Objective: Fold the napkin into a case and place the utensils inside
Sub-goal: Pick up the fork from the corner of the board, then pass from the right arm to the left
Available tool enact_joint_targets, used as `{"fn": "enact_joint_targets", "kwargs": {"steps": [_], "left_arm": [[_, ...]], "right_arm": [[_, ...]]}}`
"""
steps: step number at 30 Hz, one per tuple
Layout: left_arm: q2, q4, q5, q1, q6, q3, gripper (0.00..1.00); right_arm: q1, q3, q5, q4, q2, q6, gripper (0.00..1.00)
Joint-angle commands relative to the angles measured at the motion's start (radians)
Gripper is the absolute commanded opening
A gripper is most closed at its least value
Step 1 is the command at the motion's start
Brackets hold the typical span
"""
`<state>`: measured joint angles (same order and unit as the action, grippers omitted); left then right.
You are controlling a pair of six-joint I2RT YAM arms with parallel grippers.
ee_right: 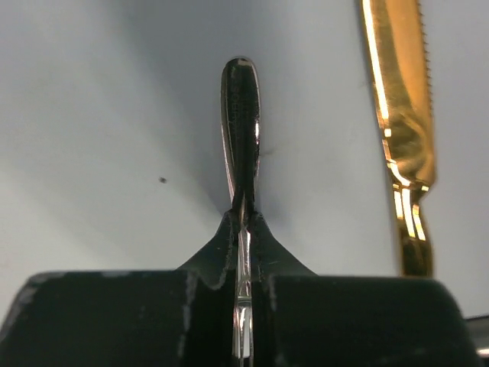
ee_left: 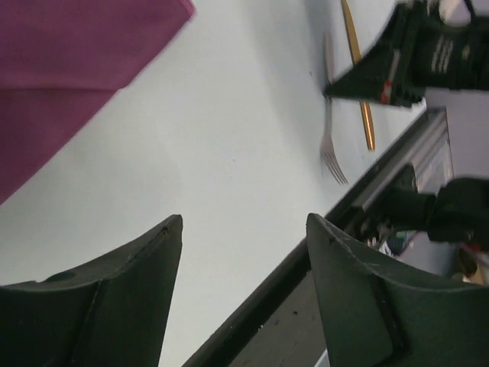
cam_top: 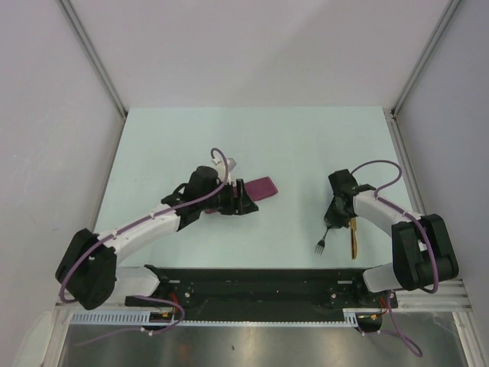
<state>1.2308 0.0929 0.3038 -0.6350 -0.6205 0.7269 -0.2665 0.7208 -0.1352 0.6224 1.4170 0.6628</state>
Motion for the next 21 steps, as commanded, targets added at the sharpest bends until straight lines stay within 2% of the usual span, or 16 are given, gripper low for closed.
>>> {"fn": "enact_joint_targets", "kwargs": {"steps": [1,3,6,11,14,21], "left_arm": [[0.100,-0.209,0.228,-0.041,0.004,-0.015,0.74],[0.145,-0.278,0.227,-0.098,-0.004,-0.014,0.76],[0.252,-0.416,0.277,-0.160,-0.057,-0.002,0.80],[0.416,-0.375,0.271,-0.199,-0.110,0.068,0.84],[0.461,-0.380,0.262,-0.216,-0.143,0.085,0.84],[0.513,-0.420,0.236,-0.232,-0.196,0.114,0.78]], "right_arm": [[-0.005,-0.005,0.132,-0.210,0.053,0.138,0.00],[0.009,0.011,0.245,-0.257,0.066,0.170,0.00],[0.021,0.023,0.301,-0.302,0.072,0.205,0.00],[0.030,-0.023,0.335,-0.365,0.022,0.297,0.00],[0.036,-0.043,0.350,-0.407,-0.013,0.351,0.00],[0.013,-0.084,0.336,-0.428,-0.072,0.423,0.00]]}}
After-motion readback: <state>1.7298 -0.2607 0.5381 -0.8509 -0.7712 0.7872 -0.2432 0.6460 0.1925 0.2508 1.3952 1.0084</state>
